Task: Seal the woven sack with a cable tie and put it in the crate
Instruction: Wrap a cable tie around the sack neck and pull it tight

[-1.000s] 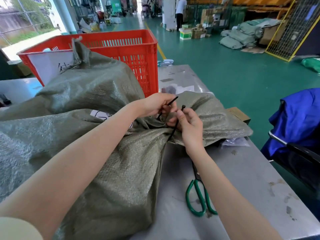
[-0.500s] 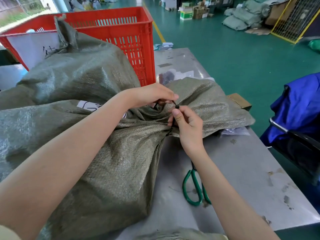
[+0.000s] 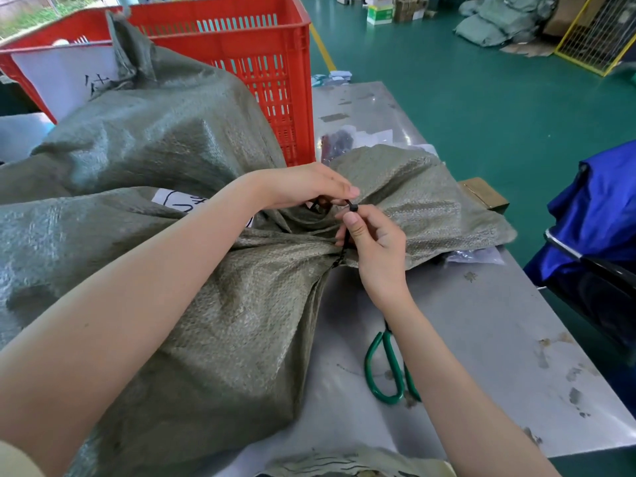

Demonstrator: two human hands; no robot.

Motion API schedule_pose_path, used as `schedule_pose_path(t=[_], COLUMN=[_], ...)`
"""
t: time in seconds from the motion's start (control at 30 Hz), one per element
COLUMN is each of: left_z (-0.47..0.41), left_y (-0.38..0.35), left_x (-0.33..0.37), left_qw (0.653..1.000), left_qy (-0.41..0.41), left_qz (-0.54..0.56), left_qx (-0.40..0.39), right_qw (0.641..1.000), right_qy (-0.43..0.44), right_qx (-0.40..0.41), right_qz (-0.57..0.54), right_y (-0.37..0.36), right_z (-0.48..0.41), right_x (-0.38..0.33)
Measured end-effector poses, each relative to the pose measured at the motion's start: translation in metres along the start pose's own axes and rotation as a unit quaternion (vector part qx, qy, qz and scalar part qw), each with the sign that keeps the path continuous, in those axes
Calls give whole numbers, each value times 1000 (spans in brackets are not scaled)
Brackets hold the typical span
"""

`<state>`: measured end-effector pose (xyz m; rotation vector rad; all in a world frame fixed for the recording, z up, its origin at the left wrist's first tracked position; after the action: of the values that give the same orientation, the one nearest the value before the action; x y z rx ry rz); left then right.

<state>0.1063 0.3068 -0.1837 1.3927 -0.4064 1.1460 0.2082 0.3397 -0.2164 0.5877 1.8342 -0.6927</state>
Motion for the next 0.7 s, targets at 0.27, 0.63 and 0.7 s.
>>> schedule_pose_path(t=[0.27,0.63,0.7], left_z=[6,7,6], left_y=[-5,-23,-28], left_x=[1,-9,-10], left_qw=[999,997,997], left_qy=[0,40,37], left_qz=[33,-40,-14], left_qx=[-28,-56,-71], right_qw=[1000,993,988], right_qy=[-8,-102,-147], right_qx=[-11,17,9], right_qz=[11,53,48], right_y=[-1,5,5], right_z=[0,4,7], right_x=[7,28,33])
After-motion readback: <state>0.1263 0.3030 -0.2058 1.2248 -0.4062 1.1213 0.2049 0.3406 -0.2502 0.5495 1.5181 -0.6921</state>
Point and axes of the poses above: each hand's wrist, its own z-axis away from the middle knuckle, its own y-axis out of the back of the hand, x = y × z, the point moved 7 cm from there along -z, towards the middle knuckle, and after that the axes turned 7 degrees about x, right-handed, at the moved point
